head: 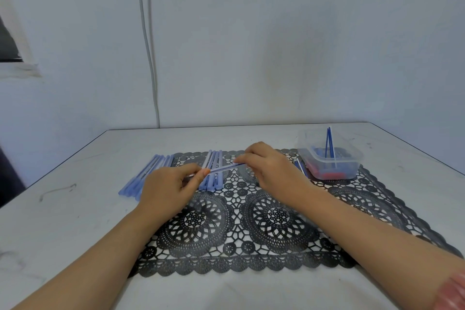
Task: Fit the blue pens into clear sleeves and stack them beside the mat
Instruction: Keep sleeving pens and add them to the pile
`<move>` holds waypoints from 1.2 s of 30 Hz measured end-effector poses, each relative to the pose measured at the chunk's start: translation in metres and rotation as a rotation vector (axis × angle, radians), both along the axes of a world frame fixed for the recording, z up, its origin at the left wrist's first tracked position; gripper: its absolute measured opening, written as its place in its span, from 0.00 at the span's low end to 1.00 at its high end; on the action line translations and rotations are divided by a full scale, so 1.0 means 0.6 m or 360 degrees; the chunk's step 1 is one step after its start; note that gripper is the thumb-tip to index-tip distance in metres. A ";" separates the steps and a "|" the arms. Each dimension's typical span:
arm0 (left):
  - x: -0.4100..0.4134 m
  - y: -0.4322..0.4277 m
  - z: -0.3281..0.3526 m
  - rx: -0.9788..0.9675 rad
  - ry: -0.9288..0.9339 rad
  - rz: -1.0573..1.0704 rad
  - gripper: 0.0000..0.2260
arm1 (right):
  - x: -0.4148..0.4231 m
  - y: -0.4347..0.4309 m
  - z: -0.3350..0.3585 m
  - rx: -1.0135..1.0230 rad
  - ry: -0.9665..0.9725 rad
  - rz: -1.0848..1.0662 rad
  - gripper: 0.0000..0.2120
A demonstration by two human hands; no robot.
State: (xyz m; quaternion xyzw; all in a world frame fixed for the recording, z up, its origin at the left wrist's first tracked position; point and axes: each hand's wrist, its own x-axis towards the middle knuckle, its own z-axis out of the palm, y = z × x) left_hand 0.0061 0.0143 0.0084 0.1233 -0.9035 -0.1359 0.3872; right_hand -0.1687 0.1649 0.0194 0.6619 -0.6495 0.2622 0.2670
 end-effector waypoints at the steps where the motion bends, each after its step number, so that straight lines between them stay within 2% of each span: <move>1: 0.000 0.000 0.000 0.0001 0.0001 -0.0002 0.08 | 0.001 0.000 0.001 0.0016 -0.0005 0.0013 0.22; 14: -0.001 0.003 0.002 0.0022 0.0001 -0.0058 0.13 | 0.016 0.009 0.008 0.0227 -0.0119 0.0281 0.23; 20: -0.004 0.001 0.000 0.0015 -0.0002 -0.0064 0.14 | 0.012 0.011 0.008 0.0267 -0.0186 0.0252 0.22; 23: -0.006 -0.004 -0.004 0.0026 0.0013 -0.0057 0.17 | 0.006 0.020 0.030 0.0098 -0.0460 0.0172 0.21; 27: -0.007 -0.007 -0.005 0.0024 0.0001 -0.0049 0.18 | -0.016 0.033 0.066 -0.0111 -0.0933 -0.0131 0.19; 29: -0.007 -0.006 -0.004 0.0021 -0.0003 -0.0039 0.18 | -0.025 0.034 0.076 0.0033 -0.0997 -0.0315 0.19; 31: -0.006 -0.006 -0.004 0.0015 -0.0001 -0.0035 0.18 | -0.031 0.035 0.075 0.0333 -0.0976 -0.0458 0.16; 34: -0.006 -0.003 -0.001 0.0007 -0.0011 -0.0023 0.18 | -0.030 0.035 0.061 0.0672 -0.0916 -0.0495 0.11; 36: -0.004 0.000 0.002 0.0010 -0.0020 -0.0019 0.17 | -0.023 0.031 0.049 0.0823 -0.0840 -0.0468 0.11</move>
